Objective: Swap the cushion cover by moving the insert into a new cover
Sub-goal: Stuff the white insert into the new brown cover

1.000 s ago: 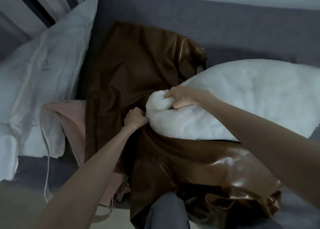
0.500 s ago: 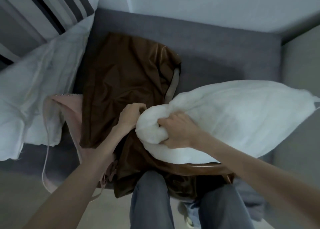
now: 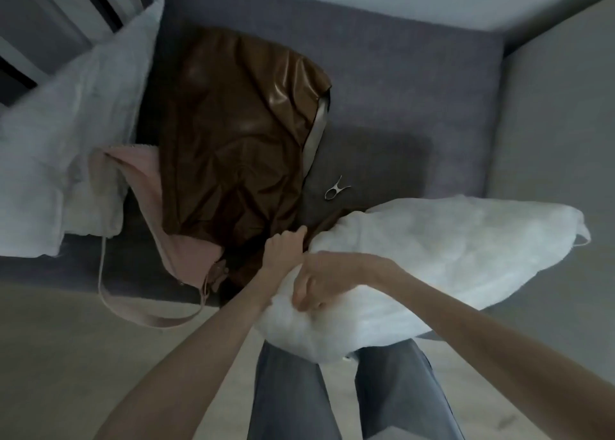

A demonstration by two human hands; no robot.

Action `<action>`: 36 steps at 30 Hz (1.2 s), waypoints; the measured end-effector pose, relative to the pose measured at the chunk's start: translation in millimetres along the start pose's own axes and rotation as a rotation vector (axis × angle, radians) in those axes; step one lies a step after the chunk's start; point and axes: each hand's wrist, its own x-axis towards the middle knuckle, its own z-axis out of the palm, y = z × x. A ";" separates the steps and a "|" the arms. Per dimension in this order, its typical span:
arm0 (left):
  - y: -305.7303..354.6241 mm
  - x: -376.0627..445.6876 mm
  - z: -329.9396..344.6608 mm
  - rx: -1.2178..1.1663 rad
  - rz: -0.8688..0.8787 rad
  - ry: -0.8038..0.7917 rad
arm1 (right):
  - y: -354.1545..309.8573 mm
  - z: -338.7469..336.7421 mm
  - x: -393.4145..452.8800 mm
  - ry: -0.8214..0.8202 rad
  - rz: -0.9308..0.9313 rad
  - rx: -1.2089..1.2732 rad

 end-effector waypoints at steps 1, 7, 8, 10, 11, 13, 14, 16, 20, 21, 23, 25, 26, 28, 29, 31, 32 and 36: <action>0.2 -3.4 4.8 0.024 0.001 0.010 | 2.7 -9.2 -5.6 0.158 -0.007 -0.028; 1.7 -17.4 14.5 -0.014 0.056 -0.031 | 86.5 -16.0 -27.2 0.433 0.610 -0.336; 3.8 -18.5 14.5 -0.019 0.056 -0.040 | 98.4 -1.0 -26.0 0.415 0.637 -0.290; 9.0 -17.5 15.1 0.017 0.082 -0.029 | 112.9 33.2 -20.7 0.441 0.606 -0.304; 13.1 -15.9 14.6 0.048 0.103 -0.012 | 116.7 48.2 -18.6 0.454 0.585 -0.312; 26.2 -9.7 12.9 0.103 0.132 -0.022 | 124.6 72.3 -18.5 0.426 0.559 -0.253; 34.4 -5.2 12.8 0.128 0.143 -0.037 | 129.6 81.0 -18.7 0.412 0.542 -0.196; 53.0 4.2 15.1 0.161 0.164 -0.050 | 141.4 92.6 -21.0 0.406 0.510 -0.123; 97.0 29.3 23.0 0.158 0.221 0.006 | 172.6 86.4 -25.5 0.414 0.359 -0.086; 108.6 36.3 24.3 0.158 0.224 0.019 | 181.8 78.8 -27.9 0.423 0.304 0.003; 130.9 49.9 26.5 0.145 0.207 0.030 | 206.6 56.0 -36.9 0.577 0.247 0.198; 149.7 61.1 31.7 0.127 0.161 0.026 | 244.3 27.8 -47.7 0.872 0.324 0.123; 157.6 65.8 35.2 0.128 0.131 0.023 | 266.1 14.6 -52.6 0.944 0.407 -0.012; 170.0 73.6 42.0 0.155 0.071 0.011 | 307.1 -2.2 -58.0 0.843 0.603 -0.139; 175.1 76.6 45.0 0.178 0.045 0.005 | 324.2 -5.0 -58.1 0.757 0.685 -0.089; 183.4 81.3 52.2 0.234 0.017 0.002 | 348.5 0.2 -51.5 0.636 0.768 0.136; 186.8 83.0 56.0 0.256 0.013 -0.002 | 356.1 8.1 -47.2 0.586 0.767 0.226; 202.7 89.2 63.3 0.297 0.030 -0.047 | 366.9 37.5 -39.8 0.484 0.679 0.214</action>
